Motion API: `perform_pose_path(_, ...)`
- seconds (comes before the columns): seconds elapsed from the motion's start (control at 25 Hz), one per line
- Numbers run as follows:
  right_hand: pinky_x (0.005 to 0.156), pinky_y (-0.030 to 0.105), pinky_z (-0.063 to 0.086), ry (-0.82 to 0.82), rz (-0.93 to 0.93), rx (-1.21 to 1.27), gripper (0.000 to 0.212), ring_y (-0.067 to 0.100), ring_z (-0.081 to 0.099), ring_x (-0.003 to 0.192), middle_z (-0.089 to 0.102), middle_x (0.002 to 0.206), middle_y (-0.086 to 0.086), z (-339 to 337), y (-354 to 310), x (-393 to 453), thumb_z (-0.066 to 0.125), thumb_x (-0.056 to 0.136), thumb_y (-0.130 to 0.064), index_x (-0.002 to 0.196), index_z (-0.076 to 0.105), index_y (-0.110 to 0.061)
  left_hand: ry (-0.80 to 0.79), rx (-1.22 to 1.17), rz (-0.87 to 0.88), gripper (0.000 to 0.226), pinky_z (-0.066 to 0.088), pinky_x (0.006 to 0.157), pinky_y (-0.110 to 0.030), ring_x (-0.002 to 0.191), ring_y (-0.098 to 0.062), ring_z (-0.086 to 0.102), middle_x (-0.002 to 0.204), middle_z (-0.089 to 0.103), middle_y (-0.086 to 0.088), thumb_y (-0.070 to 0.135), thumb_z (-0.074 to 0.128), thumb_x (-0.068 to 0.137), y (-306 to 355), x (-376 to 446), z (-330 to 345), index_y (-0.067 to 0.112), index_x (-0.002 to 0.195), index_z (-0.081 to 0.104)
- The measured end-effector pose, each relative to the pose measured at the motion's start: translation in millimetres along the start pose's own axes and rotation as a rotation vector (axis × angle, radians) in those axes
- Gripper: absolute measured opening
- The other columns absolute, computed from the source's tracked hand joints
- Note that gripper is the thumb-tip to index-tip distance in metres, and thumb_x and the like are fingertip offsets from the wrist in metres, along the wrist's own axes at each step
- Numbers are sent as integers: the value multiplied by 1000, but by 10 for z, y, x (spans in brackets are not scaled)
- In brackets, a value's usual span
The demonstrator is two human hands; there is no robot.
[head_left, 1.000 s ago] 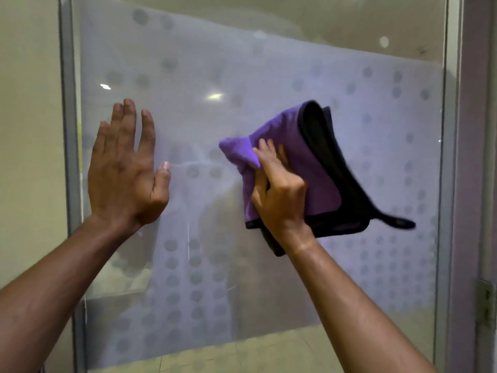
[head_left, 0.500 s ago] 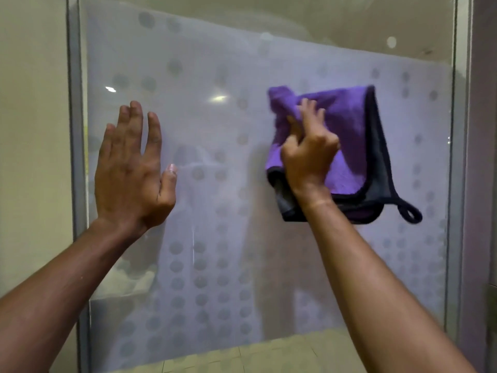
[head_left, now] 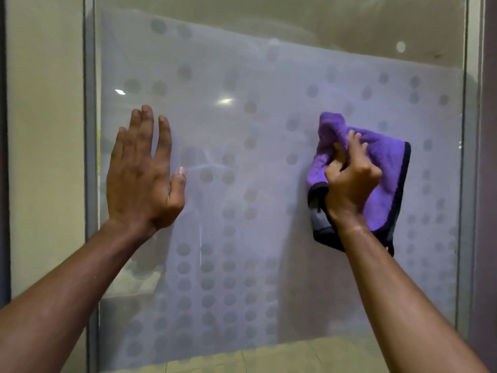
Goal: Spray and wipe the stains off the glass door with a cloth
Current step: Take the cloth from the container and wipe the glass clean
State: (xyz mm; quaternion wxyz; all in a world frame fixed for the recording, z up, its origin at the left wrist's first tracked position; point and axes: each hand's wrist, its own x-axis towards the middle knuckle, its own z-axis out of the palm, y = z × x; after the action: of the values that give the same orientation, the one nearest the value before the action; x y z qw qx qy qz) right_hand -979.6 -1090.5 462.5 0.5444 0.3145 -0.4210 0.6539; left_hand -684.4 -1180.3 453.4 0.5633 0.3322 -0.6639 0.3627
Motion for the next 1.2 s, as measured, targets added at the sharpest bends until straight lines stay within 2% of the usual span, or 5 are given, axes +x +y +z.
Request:
perform_pose_path(0.2, 103, 45, 44, -109, -231, 192, 30, 39, 63, 110, 67, 116, 26, 255, -694, -37, 56, 82, 12, 109, 69, 7, -27, 38, -2, 80, -3, 122, -39, 152, -31, 1, 163, 3, -22, 42, 33, 89, -5, 6, -5, 4, 155, 11)
perform_pose_path(0.44, 102, 43, 46, -170, -251, 252, 33, 35, 60, 118, 64, 122, 25, 48, -489, -356, 48, 87, 8, 115, 66, 8, -19, 6, 3, 80, -5, 122, -37, 152, -30, 1, 163, 2, -21, 44, 33, 90, -18, -6, -7, 5, 156, 10)
perform_pose_path(0.68, 121, 39, 15, -328, -323, 28, 50, 37, 37, 139, 46, 145, 23, 26, -394, -230, 50, 93, -28, 136, 55, -3, -6, -4, 6, 79, -1, 122, -40, 152, -31, 2, 163, 4, -21, 43, 34, 90, -8, 1, 3, 4, 155, 13)
perform_pose_path(0.96, 115, 63, 6, -482, -211, -234, 80, 43, 5, 147, 13, 159, 25, 9, -365, -99, 37, 87, -62, 154, 26, -19, 9, 3, 8, 79, -3, 122, -39, 152, -32, 3, 163, 5, -23, 43, 34, 89, -12, 9, 10, 3, 155, 14)
perform_pose_path(1.2, 113, 66, 18, -449, -280, -186, 59, 53, 19, 141, 28, 152, 31, 73, -374, -122, 43, 92, -35, 147, 41, -15, 9, -12, 1, 79, 5, 122, -46, 152, -35, 6, 162, 8, -24, 44, 34, 89, -10, 9, 24, 2, 154, 16)
